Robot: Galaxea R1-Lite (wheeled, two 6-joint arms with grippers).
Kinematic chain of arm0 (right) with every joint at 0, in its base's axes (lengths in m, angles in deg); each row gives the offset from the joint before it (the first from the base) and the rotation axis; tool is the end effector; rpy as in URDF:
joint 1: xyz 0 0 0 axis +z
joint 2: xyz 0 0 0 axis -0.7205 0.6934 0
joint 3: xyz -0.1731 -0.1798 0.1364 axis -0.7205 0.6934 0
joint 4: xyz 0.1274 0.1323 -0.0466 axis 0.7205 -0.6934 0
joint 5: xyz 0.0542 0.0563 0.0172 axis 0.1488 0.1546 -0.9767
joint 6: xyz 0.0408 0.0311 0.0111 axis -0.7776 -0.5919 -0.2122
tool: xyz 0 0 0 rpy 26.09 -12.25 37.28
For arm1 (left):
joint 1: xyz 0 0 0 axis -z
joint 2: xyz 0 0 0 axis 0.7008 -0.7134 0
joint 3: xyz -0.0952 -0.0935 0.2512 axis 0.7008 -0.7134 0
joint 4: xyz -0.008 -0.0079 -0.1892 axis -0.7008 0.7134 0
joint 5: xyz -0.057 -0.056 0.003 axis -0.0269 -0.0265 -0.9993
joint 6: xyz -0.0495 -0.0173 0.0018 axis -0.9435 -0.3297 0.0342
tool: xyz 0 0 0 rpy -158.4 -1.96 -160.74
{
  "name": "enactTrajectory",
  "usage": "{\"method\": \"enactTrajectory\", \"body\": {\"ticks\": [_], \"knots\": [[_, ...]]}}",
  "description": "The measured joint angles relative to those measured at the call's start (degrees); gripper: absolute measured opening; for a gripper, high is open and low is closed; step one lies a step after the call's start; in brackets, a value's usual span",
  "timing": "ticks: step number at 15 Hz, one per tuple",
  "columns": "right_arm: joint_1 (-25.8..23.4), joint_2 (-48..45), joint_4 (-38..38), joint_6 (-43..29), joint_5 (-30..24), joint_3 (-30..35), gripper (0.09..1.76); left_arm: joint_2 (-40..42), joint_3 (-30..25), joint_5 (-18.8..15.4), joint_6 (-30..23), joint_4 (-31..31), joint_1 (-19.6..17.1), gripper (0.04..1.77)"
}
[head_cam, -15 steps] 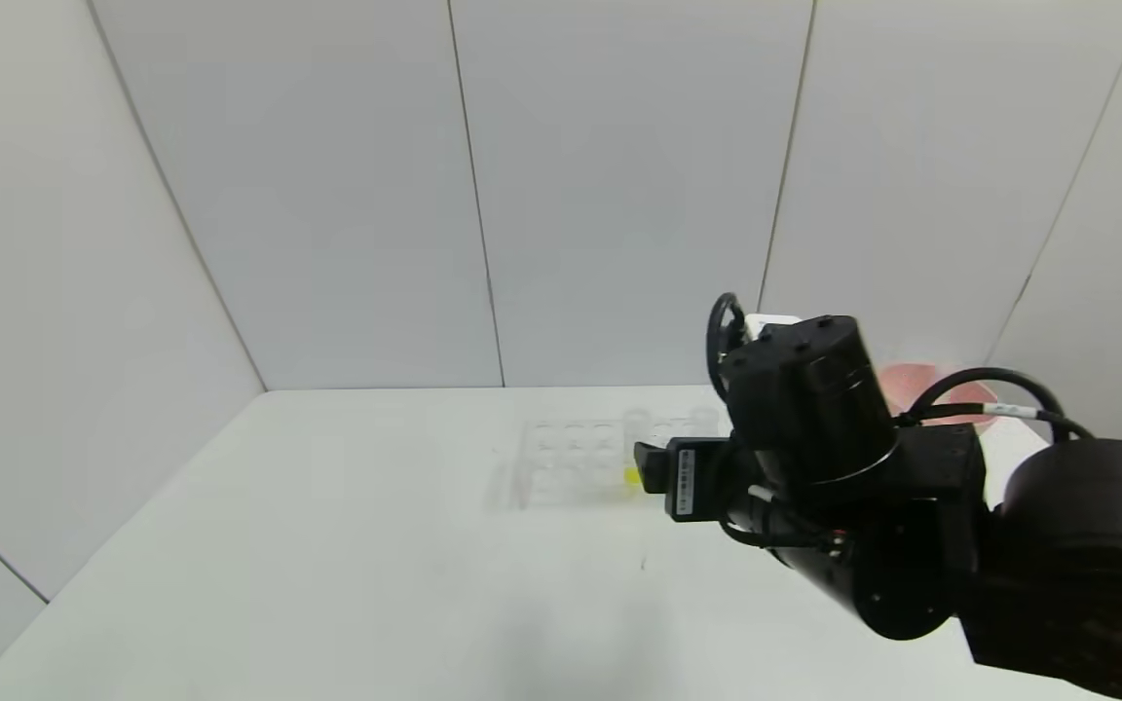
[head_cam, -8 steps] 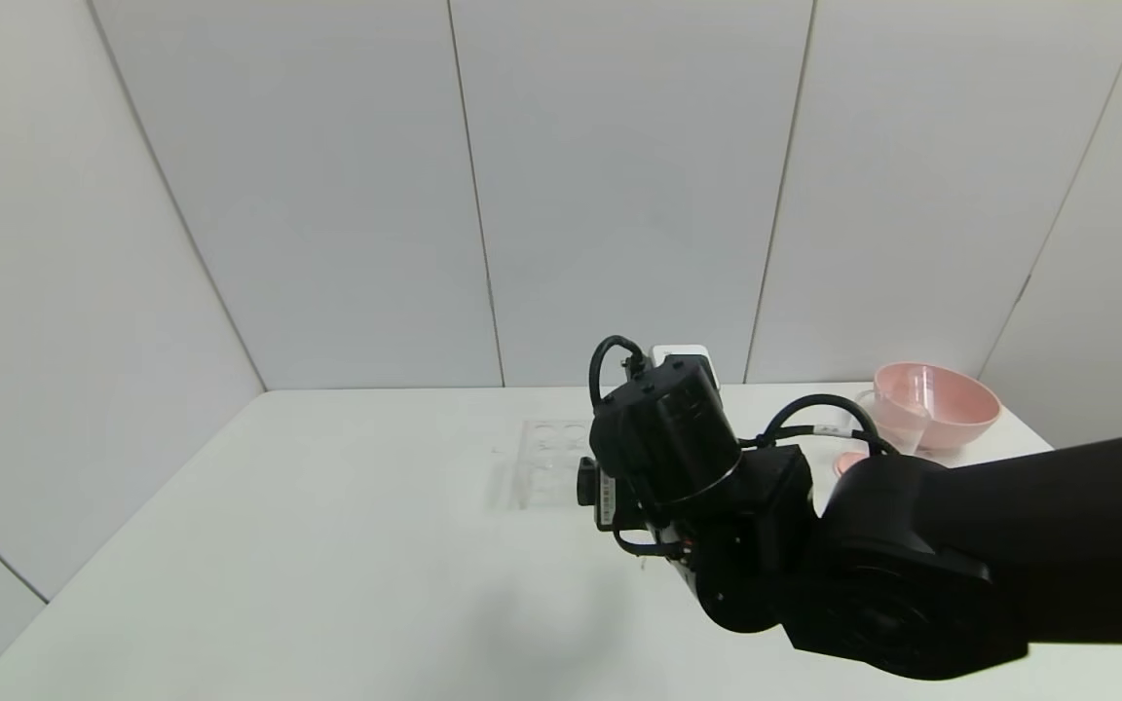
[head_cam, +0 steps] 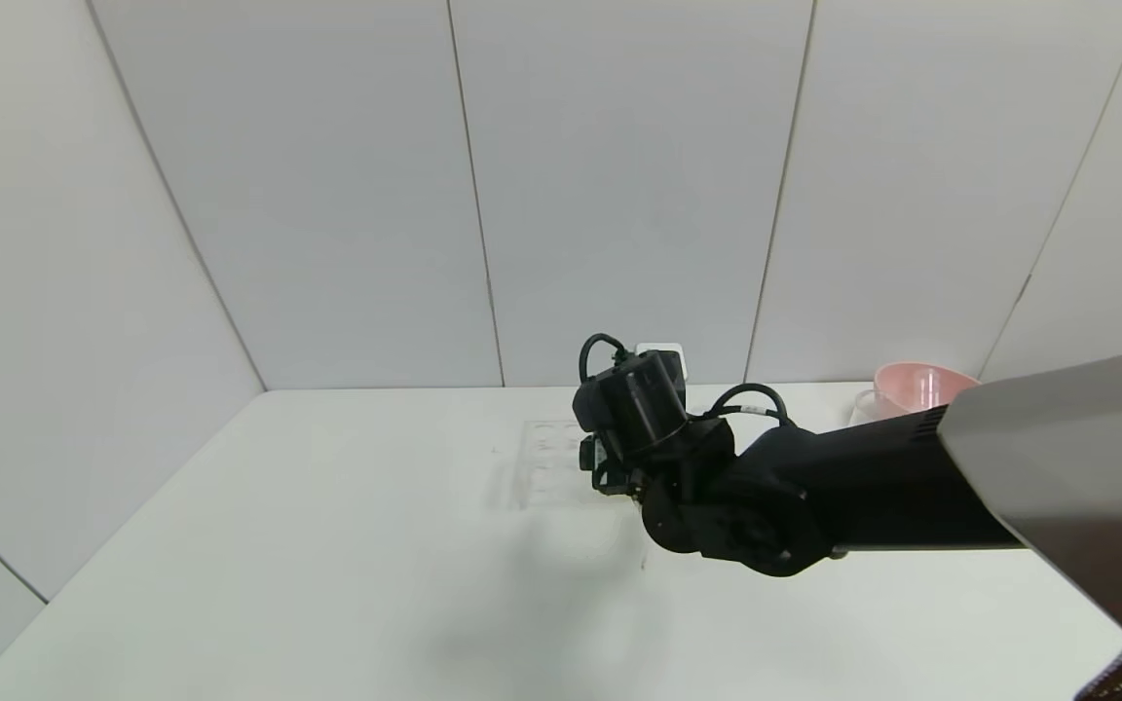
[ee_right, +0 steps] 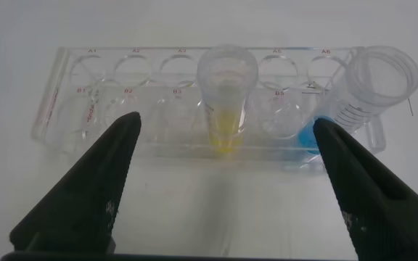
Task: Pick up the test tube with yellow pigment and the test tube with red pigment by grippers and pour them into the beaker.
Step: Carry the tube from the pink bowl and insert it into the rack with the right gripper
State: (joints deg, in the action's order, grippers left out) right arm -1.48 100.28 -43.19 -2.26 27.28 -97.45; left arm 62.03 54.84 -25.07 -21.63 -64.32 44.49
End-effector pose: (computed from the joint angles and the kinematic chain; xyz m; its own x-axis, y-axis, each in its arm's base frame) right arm 0.3504 0.3026 0.0977 0.8919 0.0564 -0.4486 -0.0226 0.9965 0.0804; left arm 0.0218 0.0001 0.0732 0.9999 0.0025 -0.0171 -0.0028 0.9999 -0.0166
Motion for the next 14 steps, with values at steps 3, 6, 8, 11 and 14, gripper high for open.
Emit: {"method": "enactTrajectory", "body": {"ticks": [3, 6, 8, 11, 14], "knots": [[-1.60, 3.63, 0.01, 0.28, -0.02, -4.57, 1.70, 0.00, 0.00, 0.02, 0.00, 0.00, 0.00, 1.72], [-2.50, 6.03, -0.02, 1.32, -0.05, -7.78, 1.71, 0.00, 0.00, 0.02, 0.00, 0.00, 0.00, 1.72], [-3.00, 7.06, -0.11, 1.84, -0.05, -8.96, 1.71, 0.00, 0.00, 0.02, 0.00, 0.00, 0.00, 1.72], [-3.56, 8.05, 0.30, 1.95, -0.10, -9.76, 1.71, 0.00, 0.00, 0.02, 0.00, -0.02, 0.00, 1.72], [-3.66, 8.35, 0.61, 2.49, -0.18, -10.03, 1.71, 0.00, 0.00, 0.00, 0.00, 0.00, 0.00, 1.72]]}}
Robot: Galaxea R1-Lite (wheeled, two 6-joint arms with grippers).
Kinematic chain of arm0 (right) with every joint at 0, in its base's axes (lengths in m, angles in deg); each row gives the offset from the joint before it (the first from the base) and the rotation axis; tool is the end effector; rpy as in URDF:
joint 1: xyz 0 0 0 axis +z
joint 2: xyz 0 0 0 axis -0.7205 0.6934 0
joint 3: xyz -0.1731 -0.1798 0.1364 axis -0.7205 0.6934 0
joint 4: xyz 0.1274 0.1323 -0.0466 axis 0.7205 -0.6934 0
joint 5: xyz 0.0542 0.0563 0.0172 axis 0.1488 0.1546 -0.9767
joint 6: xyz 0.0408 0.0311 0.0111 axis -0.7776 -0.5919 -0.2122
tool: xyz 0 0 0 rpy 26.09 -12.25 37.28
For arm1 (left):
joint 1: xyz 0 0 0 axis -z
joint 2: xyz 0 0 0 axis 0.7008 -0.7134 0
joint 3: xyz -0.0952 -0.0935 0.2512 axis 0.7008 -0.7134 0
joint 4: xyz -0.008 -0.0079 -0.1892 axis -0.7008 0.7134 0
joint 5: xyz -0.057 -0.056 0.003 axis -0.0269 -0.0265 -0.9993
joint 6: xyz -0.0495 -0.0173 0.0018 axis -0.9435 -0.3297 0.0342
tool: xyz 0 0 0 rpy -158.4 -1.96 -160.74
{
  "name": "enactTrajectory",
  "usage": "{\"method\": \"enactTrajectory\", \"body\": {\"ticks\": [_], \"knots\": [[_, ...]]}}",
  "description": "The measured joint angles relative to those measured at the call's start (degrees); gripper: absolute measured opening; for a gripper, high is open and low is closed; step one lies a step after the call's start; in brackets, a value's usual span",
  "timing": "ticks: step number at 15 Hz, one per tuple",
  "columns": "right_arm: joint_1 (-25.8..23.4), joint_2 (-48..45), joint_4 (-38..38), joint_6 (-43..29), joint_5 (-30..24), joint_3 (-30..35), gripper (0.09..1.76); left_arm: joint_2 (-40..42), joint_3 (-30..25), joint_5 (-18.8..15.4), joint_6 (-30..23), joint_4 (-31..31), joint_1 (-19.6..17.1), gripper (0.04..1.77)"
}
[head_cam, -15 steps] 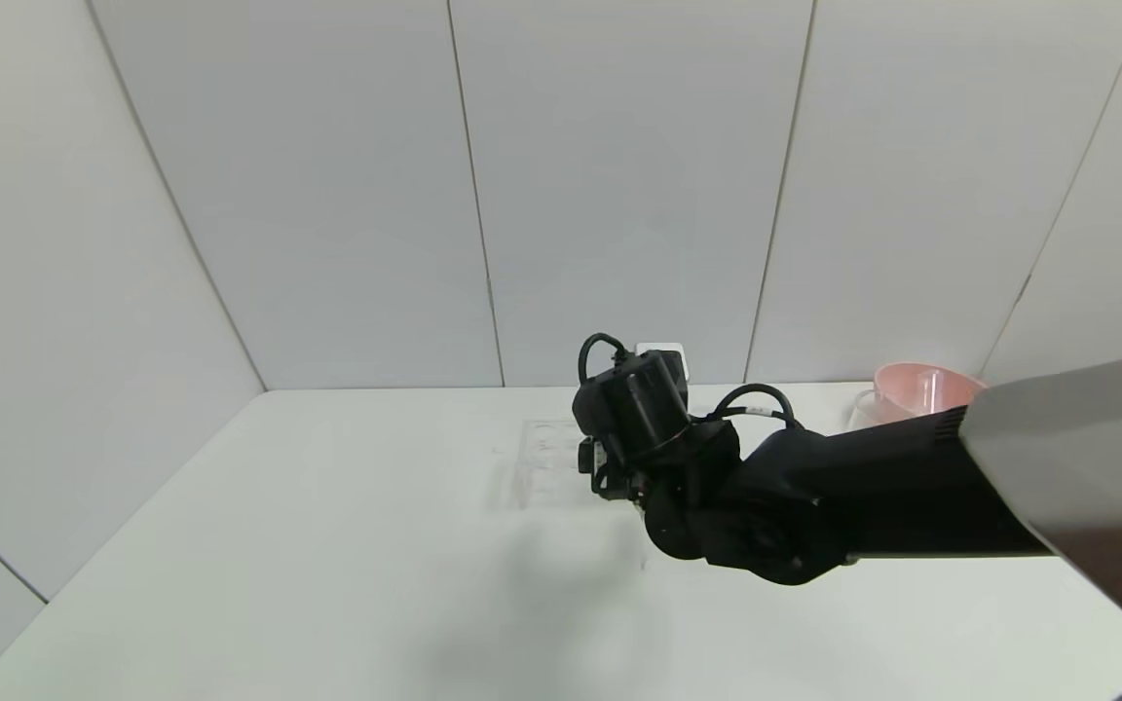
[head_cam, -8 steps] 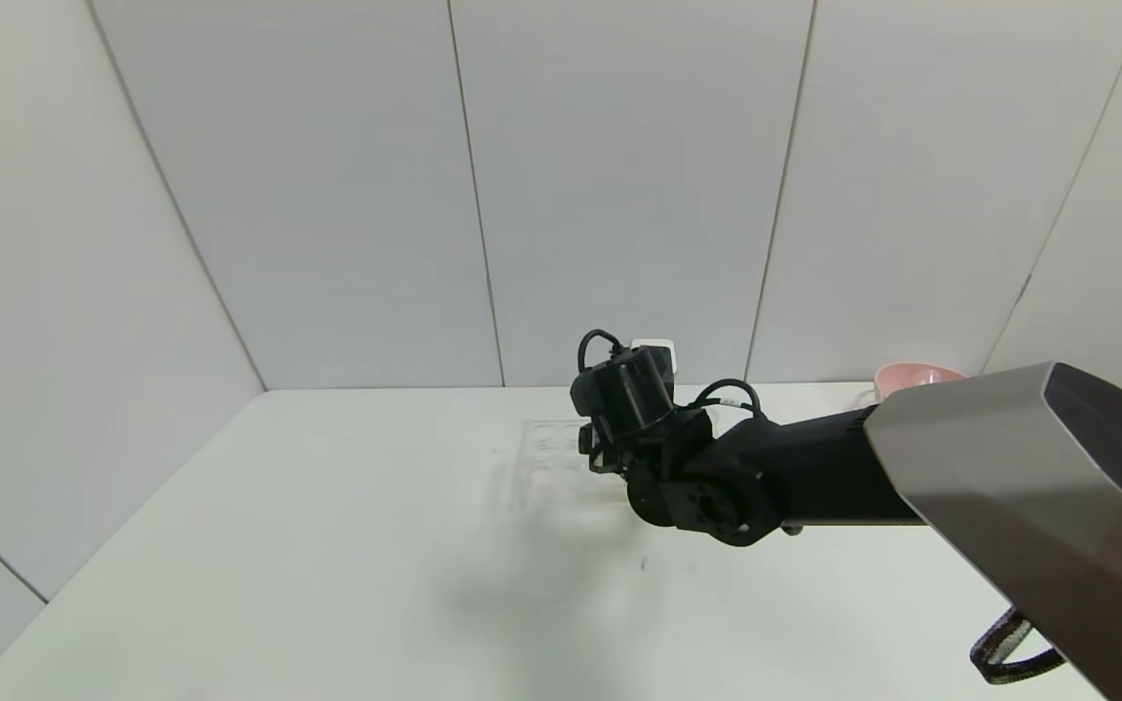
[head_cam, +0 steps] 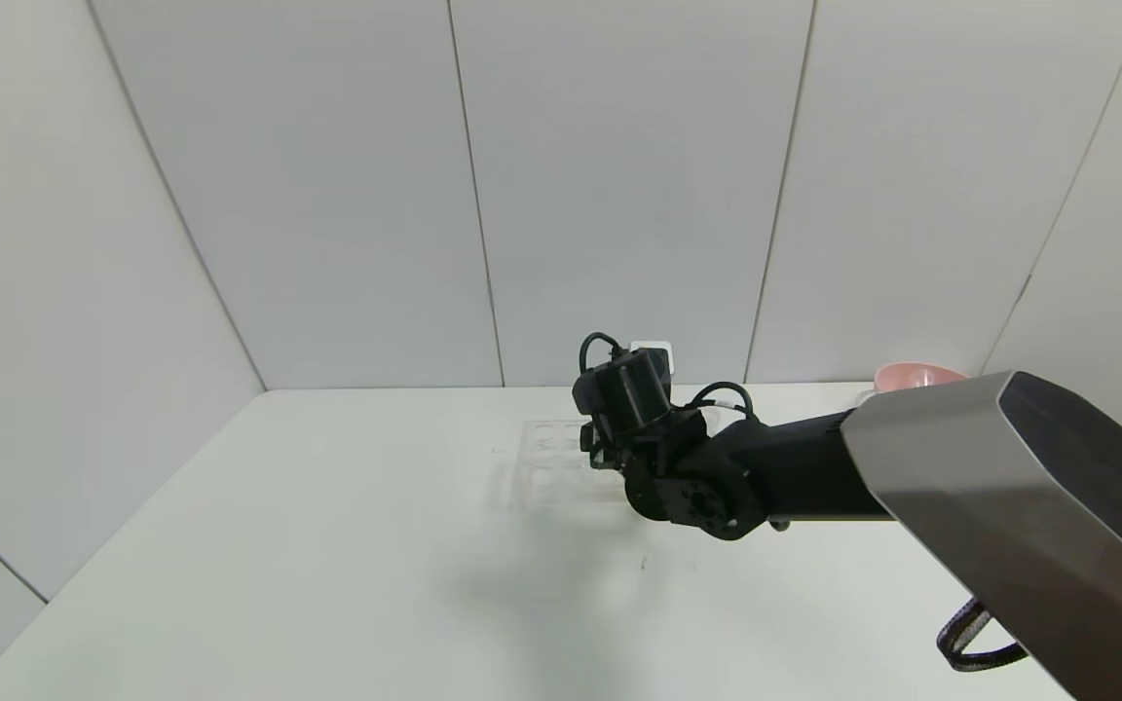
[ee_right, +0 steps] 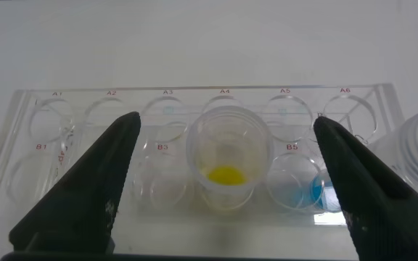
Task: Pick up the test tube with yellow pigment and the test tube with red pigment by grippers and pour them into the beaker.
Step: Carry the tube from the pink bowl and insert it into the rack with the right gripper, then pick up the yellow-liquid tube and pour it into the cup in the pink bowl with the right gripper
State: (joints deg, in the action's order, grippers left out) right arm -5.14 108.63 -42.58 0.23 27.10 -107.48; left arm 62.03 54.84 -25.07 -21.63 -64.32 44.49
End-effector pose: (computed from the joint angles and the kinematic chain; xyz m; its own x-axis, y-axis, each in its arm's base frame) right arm 0.3950 0.3023 0.0789 0.9064 0.0137 -0.4223 0.0173 0.9974 0.0696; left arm 0.0218 0.0001 0.0732 0.9999 0.0025 -0.0171 -0.0028 0.9999 -0.0166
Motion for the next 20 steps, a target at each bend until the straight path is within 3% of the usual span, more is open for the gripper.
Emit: {"method": "enactTrajectory", "body": {"ticks": [6, 9, 14, 20], "knots": [[0.05, 0.22, 0.11, 1.46, -0.04, -0.24, 1.66, 0.00, 0.00, 0.02, 0.02, 0.00, 0.00, 1.72], [0.05, 0.33, 0.13, 1.54, -0.02, -0.17, 1.16, 0.00, 0.00, 0.02, 0.00, 0.00, 0.00, 1.72], [0.16, 0.39, -0.22, 1.51, -0.02, 0.39, 0.53, 0.00, 0.00, 0.02, 0.00, -0.02, 0.00, 1.72], [0.20, 0.37, -0.55, 1.49, -0.04, 0.63, 0.55, 0.00, 0.00, 0.00, 0.00, -0.02, 0.00, 1.72]]}}
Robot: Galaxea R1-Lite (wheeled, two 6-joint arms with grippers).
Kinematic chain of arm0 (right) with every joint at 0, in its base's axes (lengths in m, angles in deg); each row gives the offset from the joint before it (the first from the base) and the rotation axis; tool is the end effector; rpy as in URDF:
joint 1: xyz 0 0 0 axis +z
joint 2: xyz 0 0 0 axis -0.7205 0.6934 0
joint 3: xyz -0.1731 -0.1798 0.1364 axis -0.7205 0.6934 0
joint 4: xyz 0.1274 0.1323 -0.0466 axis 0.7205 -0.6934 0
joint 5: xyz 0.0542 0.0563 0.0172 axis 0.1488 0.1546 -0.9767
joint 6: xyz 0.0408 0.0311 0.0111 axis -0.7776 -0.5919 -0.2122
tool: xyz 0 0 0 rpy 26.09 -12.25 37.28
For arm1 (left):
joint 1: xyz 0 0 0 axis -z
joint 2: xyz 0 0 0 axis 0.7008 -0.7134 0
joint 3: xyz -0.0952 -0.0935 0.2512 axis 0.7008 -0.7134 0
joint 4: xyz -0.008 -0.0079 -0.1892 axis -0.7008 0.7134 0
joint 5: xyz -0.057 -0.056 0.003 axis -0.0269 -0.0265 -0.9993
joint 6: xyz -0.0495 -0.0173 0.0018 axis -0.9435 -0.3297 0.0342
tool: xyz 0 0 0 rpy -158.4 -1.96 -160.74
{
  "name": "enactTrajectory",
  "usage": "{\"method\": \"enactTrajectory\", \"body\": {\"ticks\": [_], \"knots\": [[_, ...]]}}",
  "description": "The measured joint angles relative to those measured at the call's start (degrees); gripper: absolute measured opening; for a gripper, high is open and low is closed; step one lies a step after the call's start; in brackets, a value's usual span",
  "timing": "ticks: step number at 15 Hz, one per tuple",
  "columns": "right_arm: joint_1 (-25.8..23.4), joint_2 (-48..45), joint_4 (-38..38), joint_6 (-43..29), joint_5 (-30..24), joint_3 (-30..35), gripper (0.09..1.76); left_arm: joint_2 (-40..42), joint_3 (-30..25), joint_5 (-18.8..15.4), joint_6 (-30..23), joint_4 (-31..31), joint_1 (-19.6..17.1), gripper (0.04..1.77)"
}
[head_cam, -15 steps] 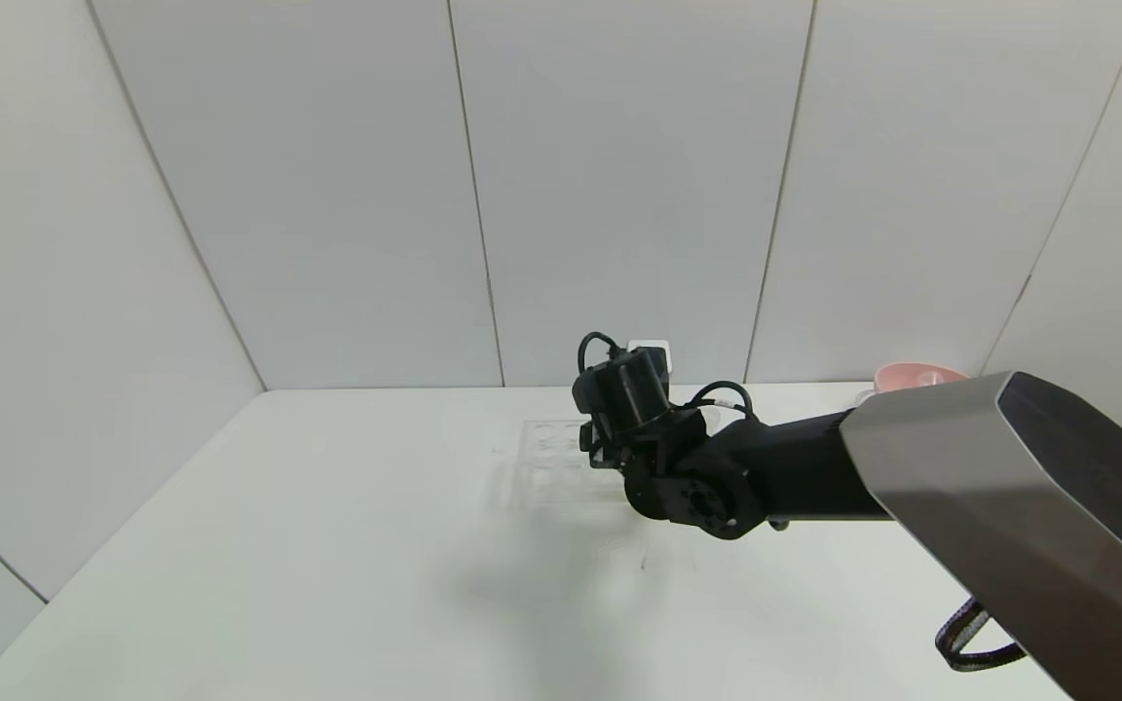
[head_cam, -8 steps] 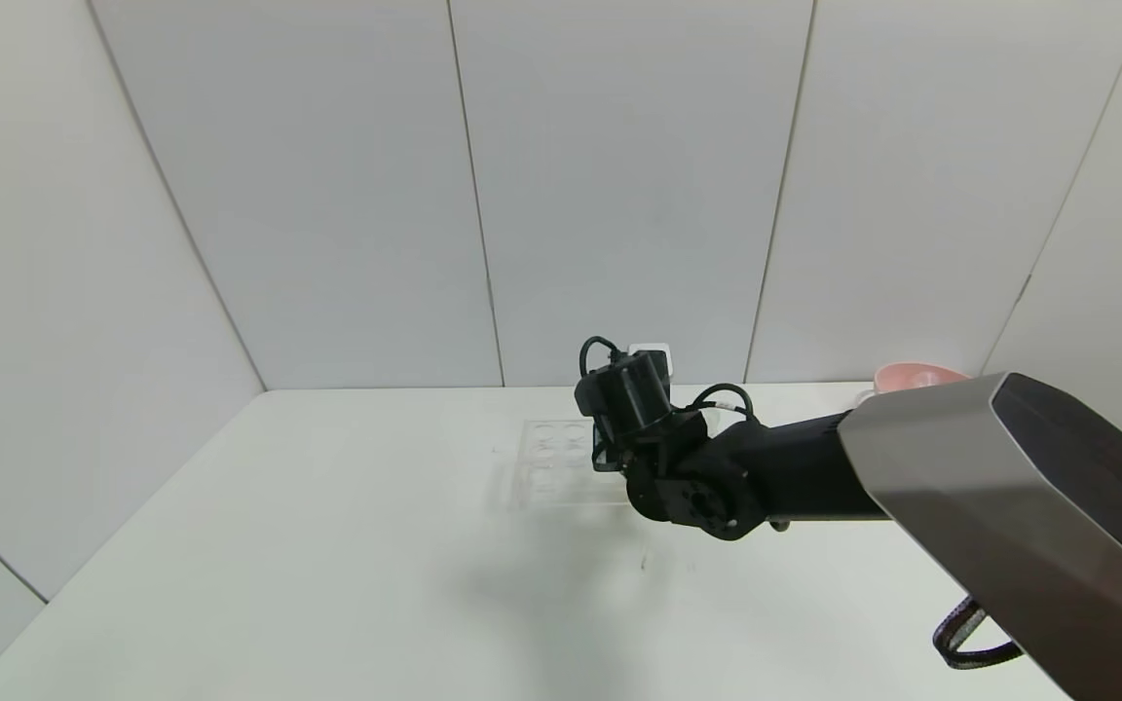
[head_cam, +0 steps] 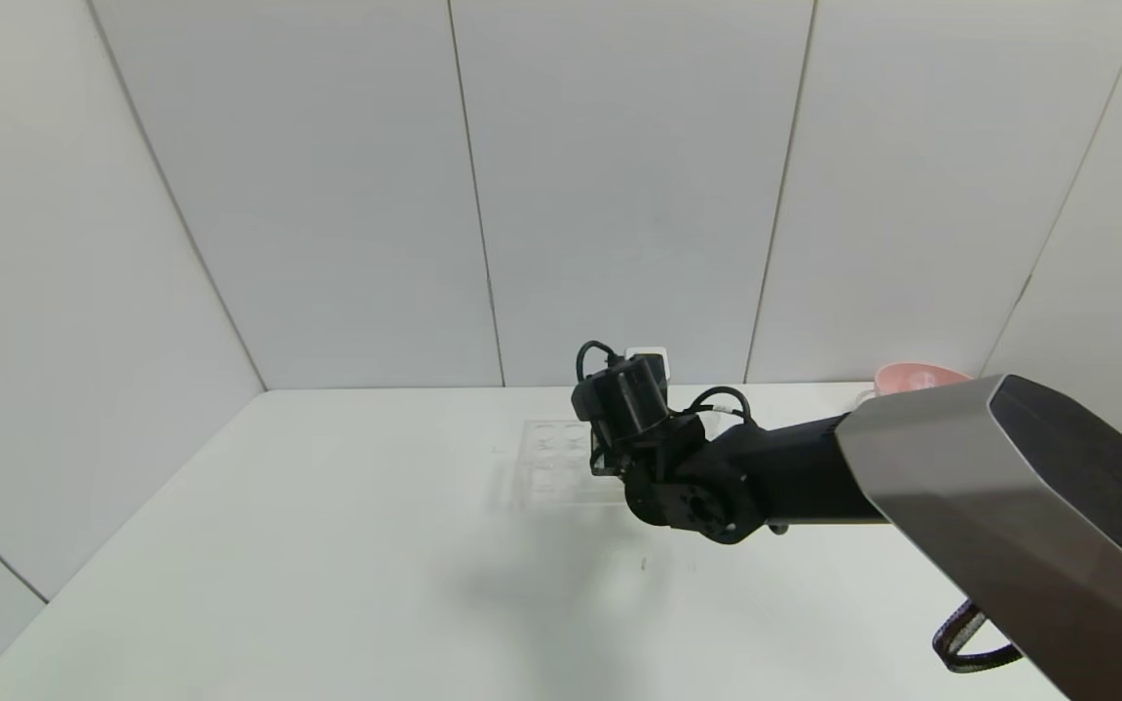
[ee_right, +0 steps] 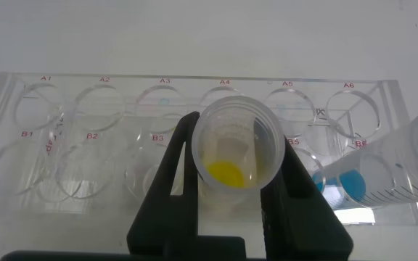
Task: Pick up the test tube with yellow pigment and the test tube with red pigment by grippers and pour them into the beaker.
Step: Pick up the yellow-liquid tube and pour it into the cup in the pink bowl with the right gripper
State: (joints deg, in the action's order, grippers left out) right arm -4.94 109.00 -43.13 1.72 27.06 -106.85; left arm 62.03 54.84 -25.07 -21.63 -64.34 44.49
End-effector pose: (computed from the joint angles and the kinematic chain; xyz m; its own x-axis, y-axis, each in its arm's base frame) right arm 0.3928 0.3028 0.0715 0.8974 0.0099 -0.4411 0.0030 0.9996 0.0285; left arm 0.0218 0.0001 0.0733 0.9999 0.0025 -0.0167 -0.0028 0.9999 -0.0166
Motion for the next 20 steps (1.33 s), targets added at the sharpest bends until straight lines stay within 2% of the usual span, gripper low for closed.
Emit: {"method": "enactTrajectory", "body": {"ticks": [20], "knots": [[0.11, -7.41, 0.22, 5.12, -0.16, -0.50, 0.55, 0.00, 0.00, 0.00, 0.00, 0.02, 0.00, 1.72]]}}
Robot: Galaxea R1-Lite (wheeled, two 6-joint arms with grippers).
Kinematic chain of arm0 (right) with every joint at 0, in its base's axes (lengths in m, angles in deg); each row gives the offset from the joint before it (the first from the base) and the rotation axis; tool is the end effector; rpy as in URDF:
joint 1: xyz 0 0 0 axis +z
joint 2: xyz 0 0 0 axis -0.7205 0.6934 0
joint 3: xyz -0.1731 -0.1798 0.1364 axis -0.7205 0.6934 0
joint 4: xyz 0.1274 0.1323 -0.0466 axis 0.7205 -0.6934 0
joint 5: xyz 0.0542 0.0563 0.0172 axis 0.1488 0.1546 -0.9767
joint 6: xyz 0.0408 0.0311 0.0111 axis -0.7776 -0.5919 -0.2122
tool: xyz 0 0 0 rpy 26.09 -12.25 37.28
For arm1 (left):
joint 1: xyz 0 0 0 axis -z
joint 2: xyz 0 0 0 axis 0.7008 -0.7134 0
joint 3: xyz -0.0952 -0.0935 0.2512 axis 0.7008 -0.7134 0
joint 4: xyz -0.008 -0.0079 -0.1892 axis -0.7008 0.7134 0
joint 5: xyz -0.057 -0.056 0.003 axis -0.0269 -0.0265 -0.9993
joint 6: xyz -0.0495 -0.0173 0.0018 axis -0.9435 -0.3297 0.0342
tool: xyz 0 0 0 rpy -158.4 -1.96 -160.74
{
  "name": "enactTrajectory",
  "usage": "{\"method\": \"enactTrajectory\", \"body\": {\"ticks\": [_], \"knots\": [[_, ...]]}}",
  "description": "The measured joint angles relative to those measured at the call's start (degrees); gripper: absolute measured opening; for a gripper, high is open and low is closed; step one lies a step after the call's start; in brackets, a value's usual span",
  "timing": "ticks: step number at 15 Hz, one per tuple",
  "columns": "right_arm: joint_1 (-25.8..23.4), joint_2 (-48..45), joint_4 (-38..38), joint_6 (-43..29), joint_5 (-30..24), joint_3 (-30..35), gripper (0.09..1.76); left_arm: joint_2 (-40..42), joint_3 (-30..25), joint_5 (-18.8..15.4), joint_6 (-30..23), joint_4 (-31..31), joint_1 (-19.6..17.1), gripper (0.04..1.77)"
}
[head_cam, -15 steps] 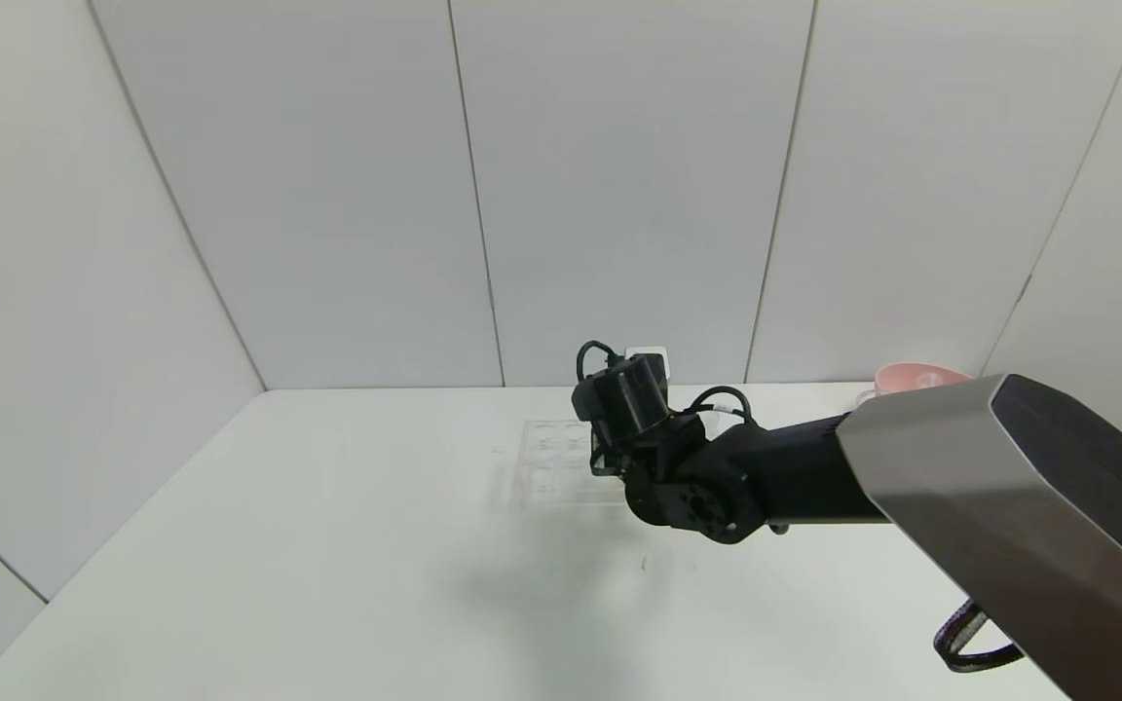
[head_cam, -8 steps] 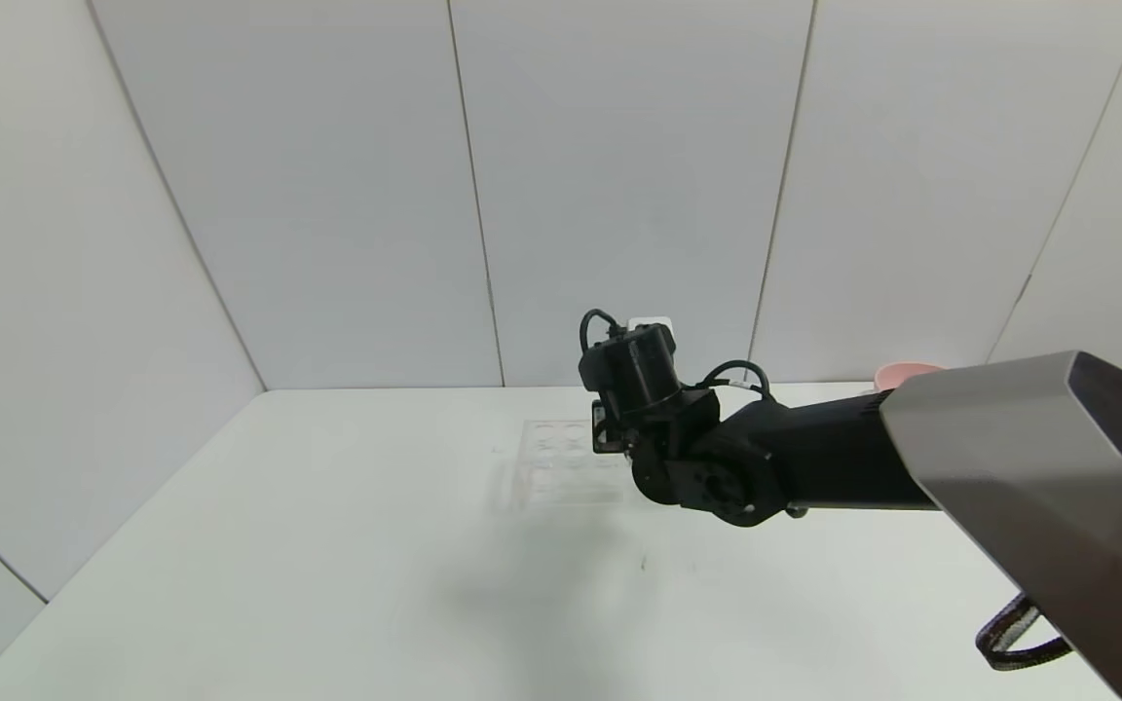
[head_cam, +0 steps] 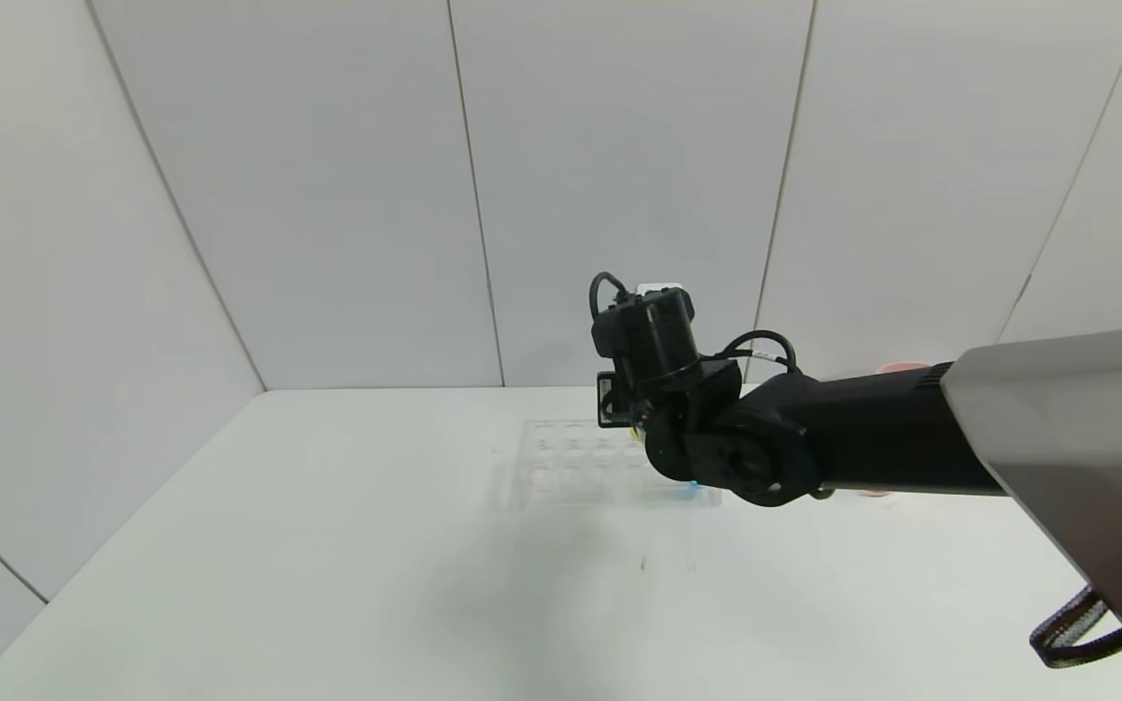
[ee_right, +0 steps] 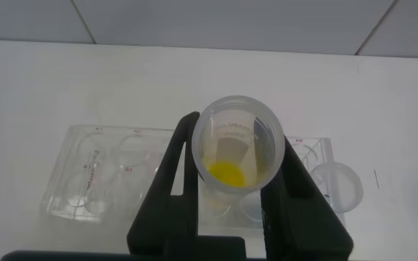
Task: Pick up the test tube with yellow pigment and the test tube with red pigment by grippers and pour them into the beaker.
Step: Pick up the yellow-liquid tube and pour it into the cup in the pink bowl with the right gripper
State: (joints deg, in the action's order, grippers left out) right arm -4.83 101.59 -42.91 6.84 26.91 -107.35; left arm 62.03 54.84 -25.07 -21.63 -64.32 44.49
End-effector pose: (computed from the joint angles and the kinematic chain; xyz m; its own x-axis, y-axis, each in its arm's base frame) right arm 0.3829 0.2954 0.1377 0.9388 0.0507 -0.3408 -0.0399 0.9985 0.0388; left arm 0.0218 0.0001 0.0732 0.9999 0.0025 -0.0171 -0.0028 0.9999 -0.0166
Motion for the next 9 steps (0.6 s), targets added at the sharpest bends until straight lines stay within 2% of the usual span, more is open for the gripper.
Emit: {"method": "enactTrajectory", "body": {"ticks": [6, 9], "knots": [[0.44, -2.40, 0.22, 0.27, -0.88, 2.32, 0.55, 0.00, 0.00, 0.02, 0.00, 0.00, 0.00, 1.72], [0.35, -6.77, 0.60, 3.21, -7.89, 8.66, 0.55, 0.00, 0.00, 0.02, 0.00, 0.00, 0.00, 1.72]]}}
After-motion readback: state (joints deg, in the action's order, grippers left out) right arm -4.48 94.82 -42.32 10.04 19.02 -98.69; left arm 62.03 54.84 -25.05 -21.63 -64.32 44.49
